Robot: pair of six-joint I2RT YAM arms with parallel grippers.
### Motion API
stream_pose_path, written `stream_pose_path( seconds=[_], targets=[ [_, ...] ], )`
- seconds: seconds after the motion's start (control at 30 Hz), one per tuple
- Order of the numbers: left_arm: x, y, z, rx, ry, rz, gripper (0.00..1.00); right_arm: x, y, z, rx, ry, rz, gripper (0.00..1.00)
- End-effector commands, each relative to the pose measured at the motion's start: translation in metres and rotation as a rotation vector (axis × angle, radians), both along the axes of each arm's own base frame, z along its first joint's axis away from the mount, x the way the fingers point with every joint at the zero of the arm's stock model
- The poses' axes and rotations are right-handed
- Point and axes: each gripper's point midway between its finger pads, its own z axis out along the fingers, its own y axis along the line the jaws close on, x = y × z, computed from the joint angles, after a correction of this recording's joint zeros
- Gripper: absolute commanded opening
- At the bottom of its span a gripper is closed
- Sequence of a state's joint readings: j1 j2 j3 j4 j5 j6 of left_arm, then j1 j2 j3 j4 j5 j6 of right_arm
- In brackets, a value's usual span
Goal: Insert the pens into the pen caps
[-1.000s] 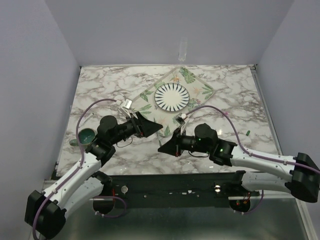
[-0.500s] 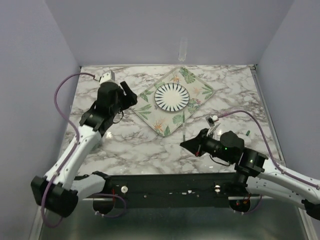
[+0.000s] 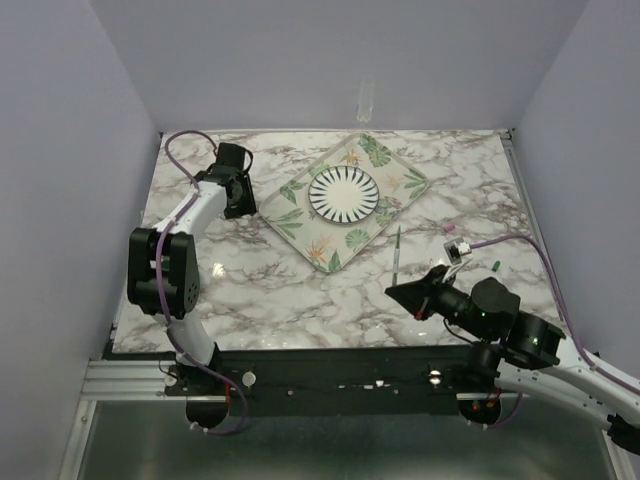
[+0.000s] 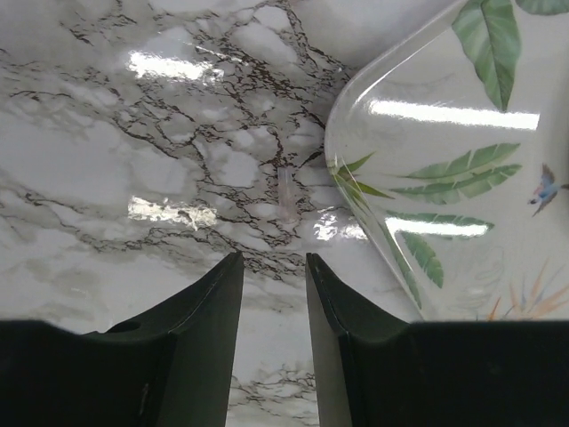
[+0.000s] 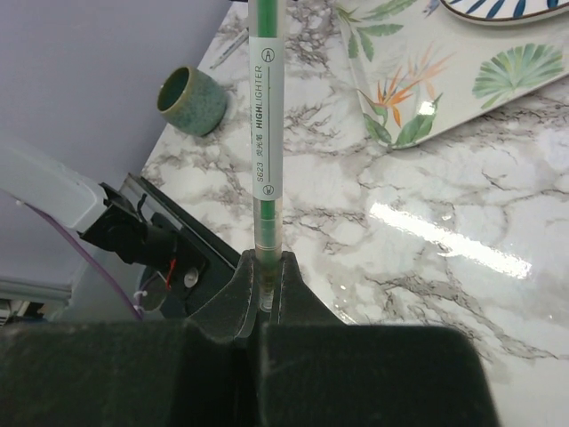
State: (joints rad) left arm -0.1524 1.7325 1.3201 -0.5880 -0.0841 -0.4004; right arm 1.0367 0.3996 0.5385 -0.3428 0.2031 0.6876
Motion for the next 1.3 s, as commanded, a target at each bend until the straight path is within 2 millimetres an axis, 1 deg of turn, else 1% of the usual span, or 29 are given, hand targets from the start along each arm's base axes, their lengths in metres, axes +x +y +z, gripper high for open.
stream_pose_path(
  seconds=[0.0, 0.13, 0.2, 0.33, 0.5, 0.6, 0.77, 0.97, 1.07, 1.13, 1.17, 1.2, 1.27],
  targets=[
    [0.007, -0.011, -0.020, -0.008, 0.044, -0.118, 0.44, 0.004, -0.011, -0.019, -0.060, 0.017, -0.051, 0.01],
    [0.013, -0.008, -0.034, 0.018, 0.076, -0.129, 0.44, 0.007, -0.013, -0.018, -0.069, 0.010, -0.067, 0.01],
    [0.017, -0.011, -0.041, 0.012, 0.081, -0.145, 0.44, 0.009, -0.013, -0.017, -0.069, 0.005, -0.071, 0.01],
    [0.018, -0.010, -0.052, 0.019, 0.101, -0.146, 0.44, 0.009, -0.008, -0.015, -0.072, -0.008, -0.052, 0.01],
    [0.020, -0.012, -0.065, 0.018, 0.119, -0.153, 0.44, 0.010, -0.007, -0.016, -0.083, -0.004, -0.056, 0.01],
    [0.021, -0.012, -0.071, 0.017, 0.136, -0.154, 0.43, 0.010, -0.007, -0.016, -0.084, -0.003, -0.054, 0.01],
    [0.021, -0.010, -0.074, 0.028, 0.142, -0.141, 0.42, 0.011, -0.011, -0.013, -0.080, -0.010, -0.068, 0.01],
    [0.017, -0.008, -0.083, 0.039, 0.176, -0.133, 0.37, 0.009, -0.015, -0.013, -0.072, -0.013, -0.074, 0.01],
    [0.013, -0.010, -0.086, 0.039, 0.187, -0.133, 0.35, 0.010, -0.016, -0.013, -0.072, -0.009, -0.078, 0.01],
    [0.013, -0.009, -0.086, 0.044, 0.191, -0.129, 0.29, 0.010, -0.016, -0.014, -0.073, -0.008, -0.078, 0.01],
    [0.011, -0.009, -0.087, 0.044, 0.197, -0.129, 0.26, 0.010, -0.015, -0.015, -0.075, -0.006, -0.077, 0.01],
    [0.011, -0.009, -0.085, 0.044, 0.195, -0.126, 0.19, 0.010, -0.015, -0.017, -0.080, -0.005, -0.078, 0.01],
    [0.009, -0.009, -0.080, 0.039, 0.197, -0.118, 0.12, 0.010, -0.013, -0.018, -0.082, 0.000, -0.071, 0.01]
  ],
)
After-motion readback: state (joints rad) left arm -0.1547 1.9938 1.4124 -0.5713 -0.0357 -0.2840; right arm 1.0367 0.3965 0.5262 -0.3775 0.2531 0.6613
